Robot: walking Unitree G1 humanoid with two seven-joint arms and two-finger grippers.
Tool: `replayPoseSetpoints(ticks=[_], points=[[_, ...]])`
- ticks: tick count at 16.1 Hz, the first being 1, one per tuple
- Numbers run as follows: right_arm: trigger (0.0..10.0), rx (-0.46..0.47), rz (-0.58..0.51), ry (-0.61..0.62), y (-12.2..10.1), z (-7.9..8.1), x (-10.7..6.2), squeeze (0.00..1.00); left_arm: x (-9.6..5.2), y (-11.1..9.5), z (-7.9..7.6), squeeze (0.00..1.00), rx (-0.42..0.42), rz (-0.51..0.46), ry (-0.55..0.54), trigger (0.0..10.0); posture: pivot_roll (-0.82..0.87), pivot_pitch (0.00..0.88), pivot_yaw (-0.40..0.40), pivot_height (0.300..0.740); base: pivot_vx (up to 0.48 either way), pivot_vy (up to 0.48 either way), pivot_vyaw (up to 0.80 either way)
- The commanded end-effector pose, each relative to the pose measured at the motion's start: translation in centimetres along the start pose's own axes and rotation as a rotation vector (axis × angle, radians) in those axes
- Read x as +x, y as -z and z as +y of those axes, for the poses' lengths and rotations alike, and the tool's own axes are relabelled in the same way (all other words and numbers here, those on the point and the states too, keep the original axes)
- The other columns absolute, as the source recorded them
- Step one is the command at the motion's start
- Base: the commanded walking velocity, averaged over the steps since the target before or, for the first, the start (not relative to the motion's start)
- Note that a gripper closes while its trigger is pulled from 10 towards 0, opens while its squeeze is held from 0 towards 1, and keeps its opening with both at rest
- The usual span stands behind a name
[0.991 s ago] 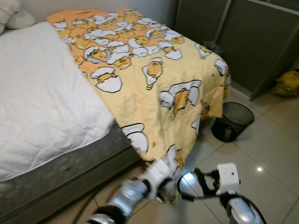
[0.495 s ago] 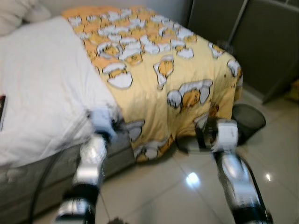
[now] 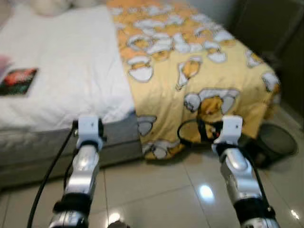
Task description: Clean up the room
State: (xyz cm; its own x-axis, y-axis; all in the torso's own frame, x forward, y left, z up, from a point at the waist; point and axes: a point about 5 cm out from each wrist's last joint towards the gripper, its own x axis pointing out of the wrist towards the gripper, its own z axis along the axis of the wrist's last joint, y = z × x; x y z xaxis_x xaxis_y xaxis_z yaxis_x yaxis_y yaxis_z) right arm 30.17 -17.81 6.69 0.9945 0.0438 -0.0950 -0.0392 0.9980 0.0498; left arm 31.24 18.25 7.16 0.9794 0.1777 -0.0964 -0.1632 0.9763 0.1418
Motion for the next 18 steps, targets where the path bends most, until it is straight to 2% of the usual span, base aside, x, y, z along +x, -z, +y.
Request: replayPoseSetpoints(ticks=[1,7,8,9,10,14,17,18], points=[[10.0,-0.003,0.009,0.014,0.3,-1.0,-0.2,1.0,-0.1,0.0,-1.5,1.0,-0.003,0.02,0.026,10.0,0.1,0.0,-0.035,0.74,0.0,-0.48,0.45],[10.0,-0.025,0.023,-0.041,0.8,-0.2,-0.3,1.0,0.0,-0.6,-1.7,1.0,0.054,-0.009,0.072,10.0,0.09,0.0,-0.033,0.74,0.0,-0.48,0.47],[10.0,-0.053,0.033,-0.06,1.1,0.0,-0.6,1.0,0.0,-1.2,-2.0,0.0,0.023,-0.043,0.1,10.0,0.09,0.0,-0.029,0.74,0.0,0.0,0.44],[10.0,-0.068,0.036,-0.057,1.3,0.1,-0.8,1.0,0.1,-1.9,-2.1,0.0,0.006,-0.081,0.121,10.0,0.09,0.0,-0.029,0.74,0.0,0.0,0.0],[10.0,-0.043,0.034,-0.044,1.5,0.1,-1.1,0.0,0.3,-2.3,-1.9,0.0,-0.016,-0.085,0.101,10.0,0.08,0.0,-0.025,0.74,0.48,0.0,0.0],[10.0,-0.02,0.054,-0.039,2.1,0.5,-1.5,0.0,0.6,-2.1,-2.1,0.0,-0.031,-0.061,0.105,10.0,0.06,0.0,-0.008,0.74,0.48,0.0,0.43],[10.0,-0.022,0.058,-0.021,2.3,0.2,-1.7,0.0,0.7,-2.7,-3.0,0.0,0.022,-0.102,0.191,10.0,0.06,0.0,-0.001,0.74,0.48,0.0,0.57],[10.0,-0.022,0.059,-0.016,2.4,0.0,-1.7,0.0,0.8,-2.7,-3.2,0.0,0.018,-0.095,0.199,10.0,0.06,0.0,-0.001,0.74,0.48,0.0,0.56]])
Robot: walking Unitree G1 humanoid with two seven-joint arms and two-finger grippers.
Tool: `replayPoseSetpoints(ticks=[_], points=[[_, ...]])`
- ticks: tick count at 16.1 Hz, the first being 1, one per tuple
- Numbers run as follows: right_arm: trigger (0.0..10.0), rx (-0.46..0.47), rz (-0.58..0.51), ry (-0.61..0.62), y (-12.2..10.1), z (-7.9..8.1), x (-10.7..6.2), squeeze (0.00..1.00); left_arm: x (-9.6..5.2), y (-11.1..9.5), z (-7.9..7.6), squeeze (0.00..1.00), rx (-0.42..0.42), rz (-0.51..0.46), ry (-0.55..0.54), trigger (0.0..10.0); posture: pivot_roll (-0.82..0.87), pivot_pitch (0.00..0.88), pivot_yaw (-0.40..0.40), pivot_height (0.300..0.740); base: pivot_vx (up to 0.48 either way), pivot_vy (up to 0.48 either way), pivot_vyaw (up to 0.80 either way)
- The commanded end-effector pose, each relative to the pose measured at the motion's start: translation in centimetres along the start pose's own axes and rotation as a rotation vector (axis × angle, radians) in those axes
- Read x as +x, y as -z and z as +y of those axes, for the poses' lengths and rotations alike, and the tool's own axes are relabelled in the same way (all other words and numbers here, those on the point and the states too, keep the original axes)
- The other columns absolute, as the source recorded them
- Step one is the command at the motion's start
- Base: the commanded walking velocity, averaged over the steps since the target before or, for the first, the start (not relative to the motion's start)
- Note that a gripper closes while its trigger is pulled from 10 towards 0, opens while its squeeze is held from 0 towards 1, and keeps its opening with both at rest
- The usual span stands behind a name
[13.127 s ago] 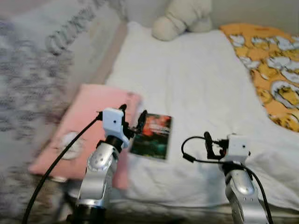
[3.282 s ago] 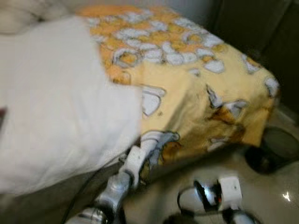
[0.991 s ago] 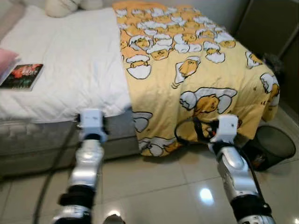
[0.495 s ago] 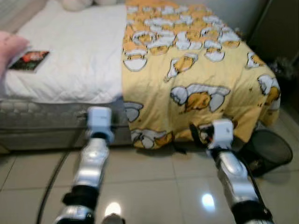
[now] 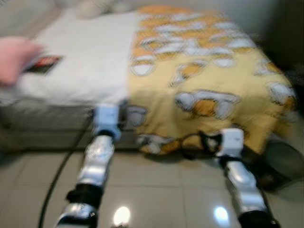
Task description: Clean up the room
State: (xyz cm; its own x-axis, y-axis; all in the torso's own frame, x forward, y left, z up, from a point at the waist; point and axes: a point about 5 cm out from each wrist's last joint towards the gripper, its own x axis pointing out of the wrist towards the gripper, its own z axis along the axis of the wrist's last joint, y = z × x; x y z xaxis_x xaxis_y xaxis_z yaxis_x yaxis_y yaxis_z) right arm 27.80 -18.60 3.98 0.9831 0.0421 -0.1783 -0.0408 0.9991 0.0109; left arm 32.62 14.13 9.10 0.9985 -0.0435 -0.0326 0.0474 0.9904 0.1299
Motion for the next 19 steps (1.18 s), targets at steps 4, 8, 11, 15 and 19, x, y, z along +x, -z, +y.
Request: replayPoseSetpoints(ticks=[4,8,11,15,19], points=[[10.0,0.009,-0.011,-0.021,-0.1,0.7,0.1,0.0,0.1,0.4,1.2,0.0,-0.019,0.023,-0.033,10.0,0.06,0.0,0.0,0.74,0.48,0.0,0.56],[10.0,0.028,0.002,0.016,0.5,-0.3,-0.8,0.0,-1.2,1.0,0.8,0.0,-0.04,0.014,0.012,10.0,0.07,0.0,-0.009,0.74,0.12,0.0,0.56],[10.0,0.082,-0.051,0.09,0.7,-1.4,-3.9,0.0,-5.4,0.8,-0.5,0.0,-0.052,-0.06,0.321,10.0,0.07,0.0,-0.013,0.74,0.0,0.0,0.56],[10.0,0.074,0.008,0.052,1.7,-1.1,-5.5,0.02,-5.2,0.5,-0.1,0.0,-0.162,0.002,0.181,10.0,0.07,0.0,-0.008,0.74,0.0,-0.347,0.57],[10.0,0.109,0.013,0.048,1.1,-0.8,-4.6,0.09,-5.3,1.3,1.6,0.0,-0.059,0.077,0.053,10.0,0.06,0.0,-0.005,0.74,0.0,-0.444,0.57]])
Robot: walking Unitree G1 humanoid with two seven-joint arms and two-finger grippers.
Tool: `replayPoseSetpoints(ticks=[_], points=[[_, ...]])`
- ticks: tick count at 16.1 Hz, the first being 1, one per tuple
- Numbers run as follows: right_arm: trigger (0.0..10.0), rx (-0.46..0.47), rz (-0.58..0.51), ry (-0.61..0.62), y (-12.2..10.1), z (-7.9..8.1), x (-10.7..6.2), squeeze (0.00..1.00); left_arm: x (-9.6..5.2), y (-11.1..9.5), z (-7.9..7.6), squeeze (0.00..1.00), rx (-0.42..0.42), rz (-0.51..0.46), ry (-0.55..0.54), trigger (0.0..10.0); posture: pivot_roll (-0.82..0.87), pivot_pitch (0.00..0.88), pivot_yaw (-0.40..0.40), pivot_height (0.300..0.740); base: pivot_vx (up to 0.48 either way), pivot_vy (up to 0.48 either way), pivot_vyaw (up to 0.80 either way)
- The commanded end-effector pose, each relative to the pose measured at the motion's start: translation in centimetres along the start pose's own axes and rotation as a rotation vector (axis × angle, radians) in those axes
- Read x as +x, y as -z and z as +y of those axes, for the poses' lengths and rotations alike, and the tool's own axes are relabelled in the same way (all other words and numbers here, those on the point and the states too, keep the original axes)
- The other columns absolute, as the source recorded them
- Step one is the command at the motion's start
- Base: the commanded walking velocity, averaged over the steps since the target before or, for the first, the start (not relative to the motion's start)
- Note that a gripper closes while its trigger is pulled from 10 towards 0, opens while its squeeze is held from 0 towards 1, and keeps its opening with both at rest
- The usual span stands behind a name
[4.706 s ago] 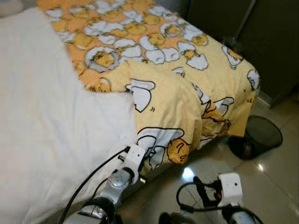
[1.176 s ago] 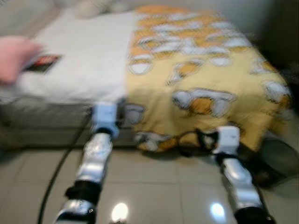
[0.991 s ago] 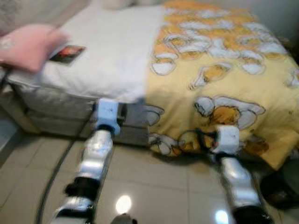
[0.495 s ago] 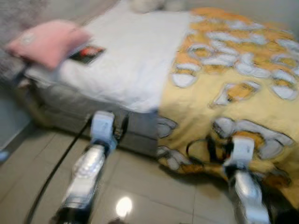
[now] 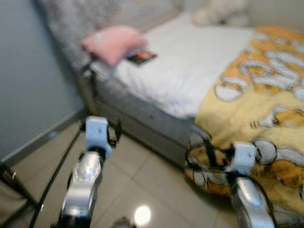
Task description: Clean up the room
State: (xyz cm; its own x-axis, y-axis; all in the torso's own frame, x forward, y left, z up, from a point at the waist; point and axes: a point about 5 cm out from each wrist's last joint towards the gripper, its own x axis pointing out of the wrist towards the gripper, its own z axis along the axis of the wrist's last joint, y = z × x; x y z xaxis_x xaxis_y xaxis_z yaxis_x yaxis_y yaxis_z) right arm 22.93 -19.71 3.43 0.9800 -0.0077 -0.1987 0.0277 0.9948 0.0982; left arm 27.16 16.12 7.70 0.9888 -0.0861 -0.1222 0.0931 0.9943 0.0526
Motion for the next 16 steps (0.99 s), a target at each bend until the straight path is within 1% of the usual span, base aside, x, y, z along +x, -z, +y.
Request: replayPoseSetpoints(ticks=[1,2,3,4,6,7,8,9,10,11,12,13,14,15,16], points=[[10.0,0.005,0.005,-0.003,-0.1,0.0,-0.2,0.11,0.0,-0.4,0.0,0.0,0.03,-0.004,0.004,10.0,0.06,0.0,-0.004,0.74,0.0,-0.442,0.57],[10.0,0.003,0.009,-0.005,0.0,0.0,-0.2,0.11,0.0,-0.4,-0.2,0.0,0.039,-0.006,0.013,10.0,0.06,0.0,-0.004,0.74,0.0,-0.442,0.57],[10.0,0.003,0.011,-0.021,0.1,0.4,0.1,0.14,0.5,-0.6,-1.0,0.0,0.055,-0.011,0.03,10.0,0.06,0.0,-0.003,0.74,0.0,-0.442,0.57],[10.0,0.005,0.011,-0.025,0.0,0.5,0.2,0.14,0.7,-0.7,-1.1,0.0,0.048,-0.011,0.026,10.0,0.06,0.0,-0.003,0.74,0.0,-0.442,0.57],[10.0,0.003,0.01,-0.046,-0.1,1.0,0.6,0.16,1.2,-0.9,-1.3,0.0,0.093,-0.004,0.01,10.0,0.06,0.0,-0.002,0.74,0.0,0.0,0.57],[10.0,-0.002,0.01,-0.064,-0.2,1.5,0.9,0.18,1.6,-1.4,-1.3,0.0,0.075,-0.018,-0.002,10.0,0.06,0.0,-0.001,0.74,0.0,0.0,0.57],[10.0,-0.006,0.008,-0.068,-0.3,1.6,1.0,0.18,1.6,-1.6,-1.2,0.0,0.058,-0.029,-0.01,10.0,0.06,0.0,-0.002,0.74,0.0,0.0,0.57],[10.0,-0.015,0.013,-0.079,-0.3,1.7,1.0,0.2,1.7,-1.8,-0.9,0.0,0.0,-0.028,-0.042,10.0,0.06,0.0,-0.003,0.74,0.48,0.0,0.57],[10.0,-0.029,0.018,-0.094,-0.2,1.9,1.1,0.2,1.7,-1.7,-0.8,0.0,-0.031,-0.02,-0.057,10.0,0.06,0.0,-0.003,0.74,0.48,0.0,0.56],[10.0,-0.037,0.021,-0.084,-0.2,2.0,1.2,0.16,1.7,-1.6,-0.8,0.0,-0.04,-0.016,-0.065,10.0,0.06,0.0,-0.002,0.74,0.48,0.0,0.58],[10.0,-0.033,0.023,-0.063,-0.2,1.8,1.3,0.09,1.8,-1.5,-0.8,0.0,-0.043,-0.011,-0.07,10.0,0.06,0.0,-0.003,0.74,0.48,0.0,0.0],[10.0,-0.041,0.034,-0.057,-0.2,1.7,1.5,0.02,1.9,-1.4,-1.0,0.0,-0.03,-0.007,-0.069,10.0,0.05,0.0,0.0,0.74,0.48,0.0,0.0],[10.0,-0.039,0.007,-0.055,-0.5,1.7,1.5,0.07,1.9,-1.5,-1.1,0.0,-0.01,-0.01,-0.063,10.0,0.05,0.0,0.0,0.74,0.48,0.0,0.0],[10.0,-0.05,0.005,-0.057,-0.6,1.6,1.6,0.16,2.1,-1.6,-1.0,0.0,0.009,-0.017,-0.05,10.0,0.05,0.0,0.001,0.74,0.48,0.0,0.68],[10.0,-0.06,0.007,-0.06,-0.7,1.5,1.7,0.22,2.3,-1.8,-0.8,0.0,0.019,-0.018,-0.048,10.0,0.05,0.0,0.005,0.74,0.48,0.0,0.6]])
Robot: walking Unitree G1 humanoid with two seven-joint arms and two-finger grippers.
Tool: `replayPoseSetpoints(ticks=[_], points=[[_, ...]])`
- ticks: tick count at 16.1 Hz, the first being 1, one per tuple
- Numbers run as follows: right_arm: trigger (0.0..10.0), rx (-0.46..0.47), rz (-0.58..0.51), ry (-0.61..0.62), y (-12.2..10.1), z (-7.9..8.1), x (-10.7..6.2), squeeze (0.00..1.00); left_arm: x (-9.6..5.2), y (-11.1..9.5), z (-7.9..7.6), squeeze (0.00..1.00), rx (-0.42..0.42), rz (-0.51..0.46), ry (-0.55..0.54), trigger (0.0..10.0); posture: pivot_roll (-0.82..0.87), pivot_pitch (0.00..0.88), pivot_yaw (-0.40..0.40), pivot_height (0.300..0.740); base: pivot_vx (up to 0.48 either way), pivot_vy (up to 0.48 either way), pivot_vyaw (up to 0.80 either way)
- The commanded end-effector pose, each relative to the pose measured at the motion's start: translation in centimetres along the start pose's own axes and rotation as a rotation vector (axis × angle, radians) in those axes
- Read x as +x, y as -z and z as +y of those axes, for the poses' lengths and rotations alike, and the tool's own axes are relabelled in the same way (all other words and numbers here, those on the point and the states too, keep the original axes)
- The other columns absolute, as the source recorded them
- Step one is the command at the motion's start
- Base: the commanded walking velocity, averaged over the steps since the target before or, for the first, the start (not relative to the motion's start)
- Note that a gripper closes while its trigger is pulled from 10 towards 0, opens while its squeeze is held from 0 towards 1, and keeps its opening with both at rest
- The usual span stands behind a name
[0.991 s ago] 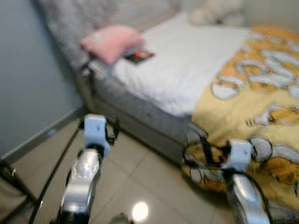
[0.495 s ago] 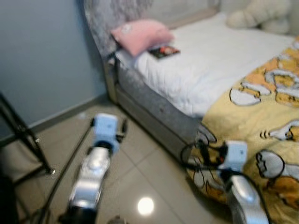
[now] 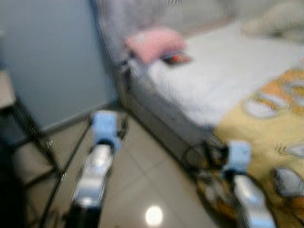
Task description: Clean up the room
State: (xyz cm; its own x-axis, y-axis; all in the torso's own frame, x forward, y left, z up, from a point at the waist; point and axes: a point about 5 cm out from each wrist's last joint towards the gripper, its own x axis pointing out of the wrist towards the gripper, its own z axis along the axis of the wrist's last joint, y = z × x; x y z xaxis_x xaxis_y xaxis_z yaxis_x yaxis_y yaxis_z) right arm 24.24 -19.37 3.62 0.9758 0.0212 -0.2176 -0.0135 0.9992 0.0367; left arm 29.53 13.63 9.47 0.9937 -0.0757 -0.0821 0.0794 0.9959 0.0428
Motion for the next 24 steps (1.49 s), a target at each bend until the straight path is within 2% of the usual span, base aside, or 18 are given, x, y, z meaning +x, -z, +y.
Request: replayPoseSetpoints(ticks=[1,2,3,6,8,10,12,15,17,20,21,22,24], points=[[10.0,0.004,-0.017,-0.033,-0.4,1.1,0.6,0.22,0.1,0.3,1.5,0.0,0.032,0.023,-0.036,10.0,0.05,0.0,0.008,0.74,0.48,0.0,0.6],[10.0,-0.002,-0.02,-0.029,-0.6,1.0,0.8,0.3,0.3,0.3,1.7,0.0,0.033,0.025,-0.04,10.0,0.05,0.0,0.013,0.74,0.48,0.0,0.58],[10.0,-0.009,-0.027,-0.024,-0.8,0.8,1.1,0.33,0.5,0.2,1.7,0.0,0.04,0.023,-0.037,10.0,0.04,0.0,0.015,0.74,0.48,0.0,0.57],[10.0,0.015,-0.053,-0.01,-1.5,1.1,1.7,0.39,1.5,0.0,1.8,0.0,0.06,0.02,-0.017,10.0,0.03,0.0,0.025,0.74,0.48,0.0,0.55],[10.0,0.003,-0.045,-0.018,-1.0,1.1,1.1,0.42,1.3,0.5,1.9,0.0,0.035,0.039,-0.013,10.0,0.03,0.0,0.028,0.74,0.48,0.0,0.55],[10.0,0.007,-0.023,-0.017,-0.1,0.8,0.3,0.46,1.0,0.6,1.4,0.0,0.046,0.024,0.022,10.0,0.03,0.0,0.03,0.74,0.48,0.0,0.55],[10.0,0.005,-0.01,-0.022,0.2,0.9,0.2,0.48,1.0,0.5,0.8,0.0,0.054,0.012,0.054,10.0,0.03,0.0,0.036,0.74,0.48,0.0,0.55],[10.0,0.006,-0.03,-0.026,-0.3,1.3,0.7,0.5,1.3,0.3,0.8,0.0,0.063,0.01,0.082,10.0,0.03,0.0,0.04,0.74,0.48,0.0,0.54],[10.0,0.005,-0.029,-0.026,-0.3,1.3,0.6,0.51,1.5,0.1,0.8,0.0,0.067,-0.003,0.132,10.0,0.03,0.0,0.038,0.74,0.48,0.0,0.54],[10.0,0.009,-0.026,-0.006,0.0,0.9,0.5,0.51,1.9,0.0,1.3,0.0,0.082,-0.003,0.144,10.0,0.04,0.0,0.039,0.74,0.48,0.0,0.54],[10.0,0.016,-0.03,0.005,0.0,0.8,0.5,0.47,1.9,0.0,1.3,0.0,0.08,-0.001,0.149,10.0,0.04,0.0,0.039,0.74,0.48,0.0,0.56],[10.0,0.007,-0.031,0.03,-0.1,0.7,0.6,0.38,2.1,-0.1,1.3,0.0,0.091,-0.007,0.197,10.0,0.04,0.0,0.035,0.74,0.48,0.0,0.0],[10.0,-0.002,-0.043,0.037,-0.1,0.7,0.2,0.36,2.0,-0.1,1.6,0.0,0.07,-0.007,0.195,10.0,0.05,0.0,0.031,0.74,0.48,0.0,0.0]])
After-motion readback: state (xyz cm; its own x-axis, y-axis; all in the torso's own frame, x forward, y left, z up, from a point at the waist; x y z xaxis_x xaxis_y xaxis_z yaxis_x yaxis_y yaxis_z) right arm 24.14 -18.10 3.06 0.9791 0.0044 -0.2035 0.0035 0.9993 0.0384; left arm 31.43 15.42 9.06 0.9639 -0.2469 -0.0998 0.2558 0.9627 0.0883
